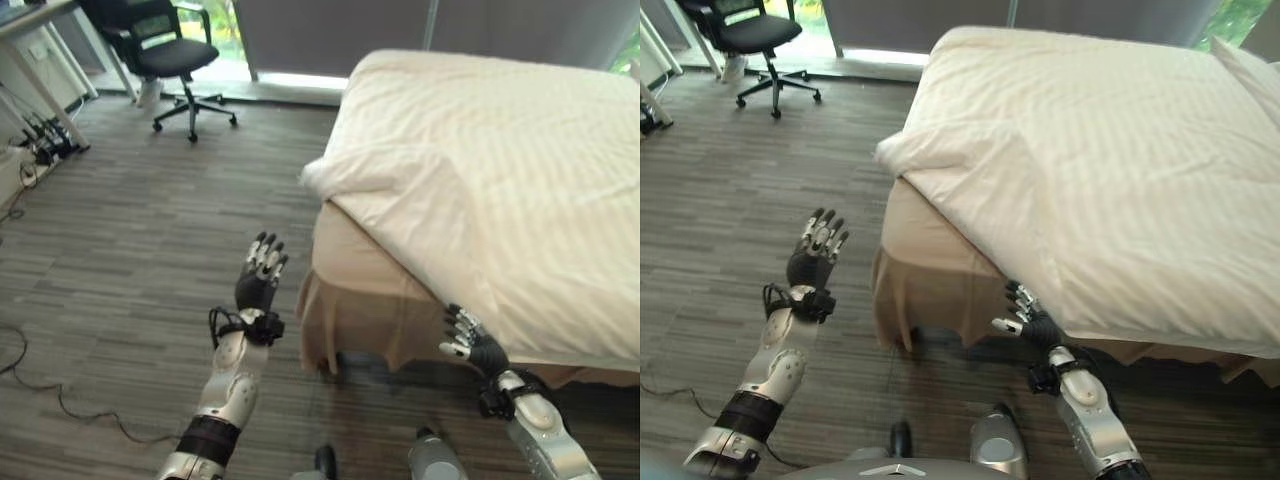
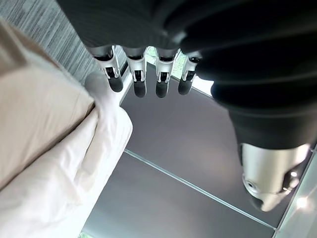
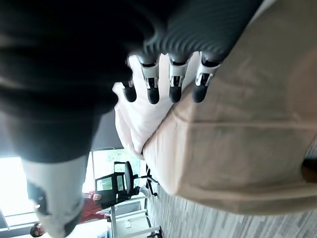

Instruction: Making the bed.

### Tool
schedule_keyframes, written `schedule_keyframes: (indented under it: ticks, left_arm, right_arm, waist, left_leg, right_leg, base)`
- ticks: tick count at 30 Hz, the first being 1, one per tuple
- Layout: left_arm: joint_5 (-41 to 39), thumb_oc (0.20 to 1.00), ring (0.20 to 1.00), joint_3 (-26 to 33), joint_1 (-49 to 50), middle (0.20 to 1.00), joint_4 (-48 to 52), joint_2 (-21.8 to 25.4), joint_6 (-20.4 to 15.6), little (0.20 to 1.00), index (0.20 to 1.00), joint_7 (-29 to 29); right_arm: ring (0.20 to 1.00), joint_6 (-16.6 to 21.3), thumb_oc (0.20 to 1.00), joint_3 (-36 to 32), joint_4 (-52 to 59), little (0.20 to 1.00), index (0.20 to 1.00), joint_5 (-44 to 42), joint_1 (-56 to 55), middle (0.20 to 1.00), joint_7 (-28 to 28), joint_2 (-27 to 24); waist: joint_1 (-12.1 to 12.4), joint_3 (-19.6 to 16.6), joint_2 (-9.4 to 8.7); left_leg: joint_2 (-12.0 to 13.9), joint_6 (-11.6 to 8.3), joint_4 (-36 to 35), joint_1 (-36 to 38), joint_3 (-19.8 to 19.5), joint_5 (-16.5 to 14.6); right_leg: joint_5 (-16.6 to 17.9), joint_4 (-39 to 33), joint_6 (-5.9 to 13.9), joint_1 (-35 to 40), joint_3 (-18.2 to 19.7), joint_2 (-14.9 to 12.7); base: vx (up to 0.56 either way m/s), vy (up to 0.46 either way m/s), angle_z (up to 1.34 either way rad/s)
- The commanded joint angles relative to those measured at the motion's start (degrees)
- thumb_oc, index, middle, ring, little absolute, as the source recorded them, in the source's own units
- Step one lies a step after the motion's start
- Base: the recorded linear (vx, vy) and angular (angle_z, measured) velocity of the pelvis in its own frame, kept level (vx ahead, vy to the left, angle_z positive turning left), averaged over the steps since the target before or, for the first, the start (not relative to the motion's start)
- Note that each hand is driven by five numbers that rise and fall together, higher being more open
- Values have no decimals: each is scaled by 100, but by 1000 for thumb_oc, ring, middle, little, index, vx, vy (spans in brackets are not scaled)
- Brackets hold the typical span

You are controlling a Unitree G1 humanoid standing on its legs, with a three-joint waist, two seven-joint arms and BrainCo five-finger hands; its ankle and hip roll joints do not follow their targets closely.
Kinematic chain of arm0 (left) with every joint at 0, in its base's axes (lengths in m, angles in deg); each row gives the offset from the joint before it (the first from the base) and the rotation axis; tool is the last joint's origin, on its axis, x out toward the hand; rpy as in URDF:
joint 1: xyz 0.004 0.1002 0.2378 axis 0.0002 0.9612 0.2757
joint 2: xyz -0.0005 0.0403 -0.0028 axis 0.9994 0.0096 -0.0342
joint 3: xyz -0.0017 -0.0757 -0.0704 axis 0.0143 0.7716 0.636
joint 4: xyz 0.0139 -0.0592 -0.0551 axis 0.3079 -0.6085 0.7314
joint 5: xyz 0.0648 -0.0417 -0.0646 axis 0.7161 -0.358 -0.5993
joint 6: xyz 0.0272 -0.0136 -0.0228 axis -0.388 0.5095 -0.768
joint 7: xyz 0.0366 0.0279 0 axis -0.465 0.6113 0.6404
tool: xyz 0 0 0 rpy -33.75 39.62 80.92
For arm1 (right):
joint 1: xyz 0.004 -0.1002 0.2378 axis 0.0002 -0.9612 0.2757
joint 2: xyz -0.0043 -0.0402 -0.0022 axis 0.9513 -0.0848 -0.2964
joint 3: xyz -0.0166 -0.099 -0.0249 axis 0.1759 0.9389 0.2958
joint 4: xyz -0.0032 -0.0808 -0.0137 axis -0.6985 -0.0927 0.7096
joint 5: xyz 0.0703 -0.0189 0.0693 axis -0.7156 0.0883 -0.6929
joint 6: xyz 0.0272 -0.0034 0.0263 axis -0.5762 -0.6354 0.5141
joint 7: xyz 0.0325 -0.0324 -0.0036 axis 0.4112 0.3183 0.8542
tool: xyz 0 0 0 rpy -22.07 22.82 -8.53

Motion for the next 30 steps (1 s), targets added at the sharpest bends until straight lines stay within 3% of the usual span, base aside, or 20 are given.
schedule_keyframes:
  ticks: [1, 3, 4, 5, 6, 7, 8, 9, 11, 12, 17, 18, 24, 25, 30]
  left_arm:
    - [521, 1000, 1000, 305, 254, 1000, 521, 239, -91, 1000, 1000, -36]
    - [491, 1000, 1000, 356, 302, 1000, 490, 206, -105, 1000, 1000, -86]
    - [472, 1000, 1000, 362, 330, 1000, 488, 155, -94, 1000, 1000, -88]
    - [472, 1000, 1000, 362, 330, 1000, 488, 154, -94, 1000, 1000, -88]
    - [468, 1000, 1000, 375, 389, 1000, 451, 67, -87, 1000, 1000, -68]
    - [468, 1000, 1000, 374, 390, 1000, 450, 65, -88, 1000, 1000, -68]
    - [473, 1000, 1000, 353, 440, 1000, 457, -18, -87, 1000, 1000, -71]
    - [482, 1000, 1000, 345, 459, 1000, 496, -56, -82, 1000, 1000, -81]
    - [470, 1000, 1000, 338, 511, 1000, 530, -97, -73, 1000, 1000, -130]
    - [373, 1000, 1000, 386, 630, 1000, 563, -175, -60, 1000, 1000, -194]
    - [79, 1000, 1000, 413, 696, 1000, 627, -304, -34, 1000, 1000, -286]
    - [80, 1000, 1000, 295, 629, 1000, 544, -336, -31, 1000, 1000, -209]
    - [83, 1000, 1000, 333, 705, 1000, 525, -356, -81, 1000, 1000, -177]
    - [83, 1000, 1000, 333, 705, 1000, 524, -356, -81, 1000, 1000, -177]
    - [70, 1000, 1000, 520, 635, 1000, 616, -387, -210, 1000, 1000, -147]
  right_arm:
    - [1000, 176, 1000, -243, 125, 1000, 1000, 179, 189, 1000, 126, -33]
    - [1000, 197, 1000, -263, 94, 1000, 1000, 130, 161, 1000, 168, -49]
    - [1000, 203, 1000, -269, 70, 1000, 1000, 159, 152, 1000, 189, -62]
    - [1000, 203, 1000, -269, 70, 1000, 1000, 159, 152, 1000, 189, -63]
    - [1000, 217, 1000, -239, 38, 1000, 1000, 172, 157, 1000, 206, -70]
    - [1000, 216, 1000, -239, 40, 1000, 1000, 172, 155, 1000, 206, -72]
    - [1000, 227, 1000, -177, 62, 1000, 1000, 170, 200, 1000, 231, -95]
    - [1000, 226, 1000, -161, 68, 1000, 1000, 152, 227, 1000, 249, -109]
    - [1000, 229, 1000, -149, 46, 1000, 1000, 103, 230, 1000, 263, -110]
    - [1000, 240, 1000, -86, -25, 1000, 1000, 2, 296, 1000, 257, -97]
    - [1000, 251, 1000, -60, -16, 1000, 1000, -96, 393, 1000, 217, -172]
    - [1000, 253, 1000, -84, -46, 1000, 1000, -34, 460, 1000, 90, -237]
    - [1000, 311, 1000, -190, -12, 1000, 1000, -255, 400, 1000, 101, -305]
    - [1000, 311, 1000, -190, -12, 1000, 1000, -255, 400, 1000, 101, -305]
    - [1000, 279, 1000, -176, 26, 1000, 1000, -204, 288, 1000, 267, -436]
  waist:
    - [-103, -225, -61]
    - [-105, -272, -93]
    - [-60, -310, -109]
    - [-62, -307, -108]
    - [-10, -340, -127]
    - [-11, -333, -122]
    - [63, -351, -120]
    - [87, -355, -125]
    - [87, -383, -169]
    - [133, -470, -245]
    - [258, -466, -275]
    - [328, -378, -245]
    - [374, -375, -245]
    - [375, -374, -245]
    - [362, -372, -84]
  left_leg:
    - [740, -212, -246, 64, 101, 183]
    - [665, -225, -391, 220, 304, 157]
    - [614, -224, -410, 266, 445, 119]
    - [616, -225, -411, 269, 443, 119]
    - [589, -213, -368, 304, 596, 100]
    - [595, -216, -370, 315, 594, 97]
    - [616, -192, -323, 343, 794, 101]
    - [624, -187, -293, 346, 884, 84]
    - [618, -204, -201, 324, 945, 52]
    - [640, -283, -129, 278, 1043, 65]
    - [905, -503, 518, 60, 1147, 157]
    - [918, -553, 519, -134, 876, 421]
    - [1001, -698, 309, -424, -147, 590]
    - [1001, -698, 308, -422, -146, 591]
    - [1394, -935, 255, -256, -805, 936]
  right_leg:
    - [703, -661, 71, 309, -731, 33]
    - [527, -1201, 80, 372, -1145, 161]
    - [446, -1553, 53, 377, -1632, 205]
    - [447, -1557, 52, 384, -1635, 207]
    - [331, -1739, 4, 446, -2111, 308]
    - [335, -1752, 3, 463, -2117, 315]
    - [190, -1460, -70, 469, -2506, 413]
    - [87, -1317, -79, 491, -2559, 452]
    - [32, -1514, -89, 668, -2485, 496]
    - [-61, -2199, -241, 1016, -2311, 627]
    - [-120, -2688, -398, 1401, -2373, 788]
    - [-135, -2725, -410, 1468, -2324, 777]
    - [-211, -2663, -381, 1472, -1938, 618]
    - [-211, -2663, -381, 1472, -1937, 619]
    - [-242, -2644, -298, 1461, -1486, 530]
  base:
    - [123, 293, -36]
    - [103, 177, -58]
    - [54, 77, -78]
    - [40, 67, -103]
    - [16, 30, -100]
    - [9, 70, -74]
    - [-14, 30, -48]
    - [-10, -18, -51]
    - [20, -111, -57]
    - [47, -167, -27]
    - [22, -128, -30]
    - [13, -33, 7]
    - [68, 44, -16]
    - [80, 92, -31]
    - [109, 163, -54]
